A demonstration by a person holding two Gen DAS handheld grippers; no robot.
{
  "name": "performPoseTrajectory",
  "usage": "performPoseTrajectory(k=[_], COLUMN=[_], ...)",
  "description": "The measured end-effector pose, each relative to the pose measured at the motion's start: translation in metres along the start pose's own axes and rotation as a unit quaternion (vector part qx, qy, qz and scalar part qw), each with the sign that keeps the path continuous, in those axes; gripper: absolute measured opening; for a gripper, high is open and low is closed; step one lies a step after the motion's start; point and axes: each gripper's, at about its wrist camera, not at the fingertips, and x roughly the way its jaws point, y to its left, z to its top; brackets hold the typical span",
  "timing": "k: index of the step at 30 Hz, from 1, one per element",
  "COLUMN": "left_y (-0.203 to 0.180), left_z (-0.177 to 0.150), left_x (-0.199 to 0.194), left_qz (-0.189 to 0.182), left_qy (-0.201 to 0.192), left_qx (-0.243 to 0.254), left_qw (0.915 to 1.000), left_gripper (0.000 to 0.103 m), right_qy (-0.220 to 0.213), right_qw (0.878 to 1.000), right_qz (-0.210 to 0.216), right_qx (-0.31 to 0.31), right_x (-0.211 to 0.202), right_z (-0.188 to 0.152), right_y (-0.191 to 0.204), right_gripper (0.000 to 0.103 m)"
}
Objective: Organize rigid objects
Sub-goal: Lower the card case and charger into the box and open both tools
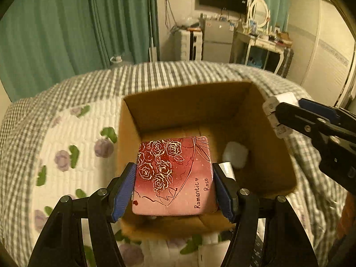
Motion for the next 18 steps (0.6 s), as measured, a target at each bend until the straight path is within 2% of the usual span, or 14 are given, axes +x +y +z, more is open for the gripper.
performPoseTrajectory(k=[5,9,13,15,16,18], left_y=[-0.004,-0.002,0.005,0.008,0.009,0.010], left_z=[-0.004,-0.003,-0.002,0.000,0.001,0.005], left_x=[0.028,0.034,0.026,0.018,0.011,0.001], left_qz=[-0.006,-0.031,-0.021,-0.021,-0.020,-0.016], left_qy=[0.008,0.018,0.018,0.006,-0.002,-0.012], left_qx=[0.003,0.003,-0.003,-0.007,-0.007,-0.002], left_qw=[0.9999,0.9993,0.9996,0.9997,0.9998,0.9998], left_gripper=[0.068,0.069,0.070,0.075,0.081,0.082], right_qy=[0.009,-0.003,-0.014,-0.012,-0.011,-0.005], right_qw=[1.000,1.000,1.000,1.000,1.000,1.000], right_qz=[-0.001,0.006,0.007,0.009,0.008,0.006], right_qx=[-0.009,-0.004,-0.002,0.000,-0.001,-0.001], right_x=[0.031,0.037,0.034,0.033,0.032,0.033], right_z=[-0.011,-0.012,-0.009,-0.008,-0.008,-0.008], right_y=[-0.010,-0.013,-0.013,-0.011,-0.010,-0.008], right_gripper=[0.052,0.052,0.052,0.052,0.052,0.052])
